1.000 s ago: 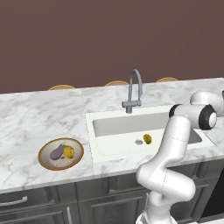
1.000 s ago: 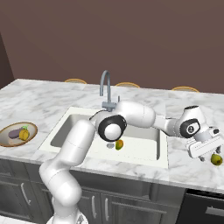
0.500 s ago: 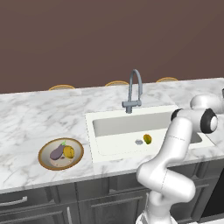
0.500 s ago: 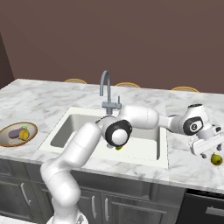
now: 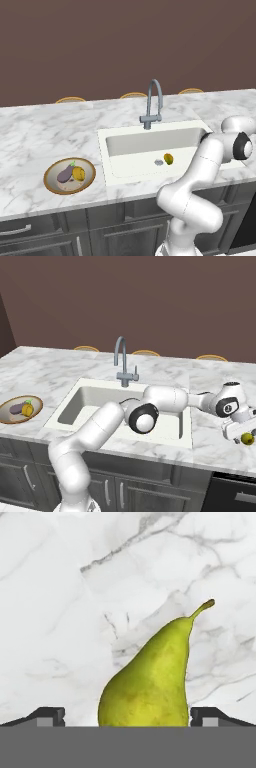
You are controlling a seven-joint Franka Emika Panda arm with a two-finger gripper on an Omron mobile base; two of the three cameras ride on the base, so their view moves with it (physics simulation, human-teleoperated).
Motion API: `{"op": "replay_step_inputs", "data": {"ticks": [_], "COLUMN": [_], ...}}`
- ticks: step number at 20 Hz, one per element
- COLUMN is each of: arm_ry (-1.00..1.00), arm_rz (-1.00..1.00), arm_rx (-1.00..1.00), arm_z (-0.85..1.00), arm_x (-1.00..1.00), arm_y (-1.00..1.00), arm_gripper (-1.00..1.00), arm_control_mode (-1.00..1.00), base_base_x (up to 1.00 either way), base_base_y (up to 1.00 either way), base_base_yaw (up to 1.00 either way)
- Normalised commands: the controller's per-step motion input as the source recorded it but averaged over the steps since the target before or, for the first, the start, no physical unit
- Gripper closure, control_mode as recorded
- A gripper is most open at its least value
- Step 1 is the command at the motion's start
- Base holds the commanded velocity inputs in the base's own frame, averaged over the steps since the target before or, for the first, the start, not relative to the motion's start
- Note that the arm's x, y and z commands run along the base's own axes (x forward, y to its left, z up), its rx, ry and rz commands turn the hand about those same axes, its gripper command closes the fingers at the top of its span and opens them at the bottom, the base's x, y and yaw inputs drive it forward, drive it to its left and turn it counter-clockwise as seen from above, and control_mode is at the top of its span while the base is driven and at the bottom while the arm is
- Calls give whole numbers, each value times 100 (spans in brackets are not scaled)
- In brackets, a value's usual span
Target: There is a mixed pile of frozen fruits and vegetables on the counter. Locate all the frozen vegetables and place the items in a bowl on the counter. Take all the frozen fruits and defrost them in a running sink.
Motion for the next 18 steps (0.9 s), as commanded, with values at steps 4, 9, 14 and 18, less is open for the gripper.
{"op": "replay_step_inputs", "data": {"ticks": [4,9,14,18], "arm_ry": [4,1,2,6], "arm_rz": [-1,0,-14,-13], "arm_rx": [9,4,11,16], "arm_z": [-57,-22,31,39], "arm_x": [-14,1,-35,-66], "arm_y": [3,6,20,47], "arm_gripper": [100,100,100,100], "arm_control_mode": [-100,-100,-100,-100], "base_base_x": [0,0,0,0], "base_base_y": [0,0,0,0], "base_base_yaw": [0,0,0,0]}}
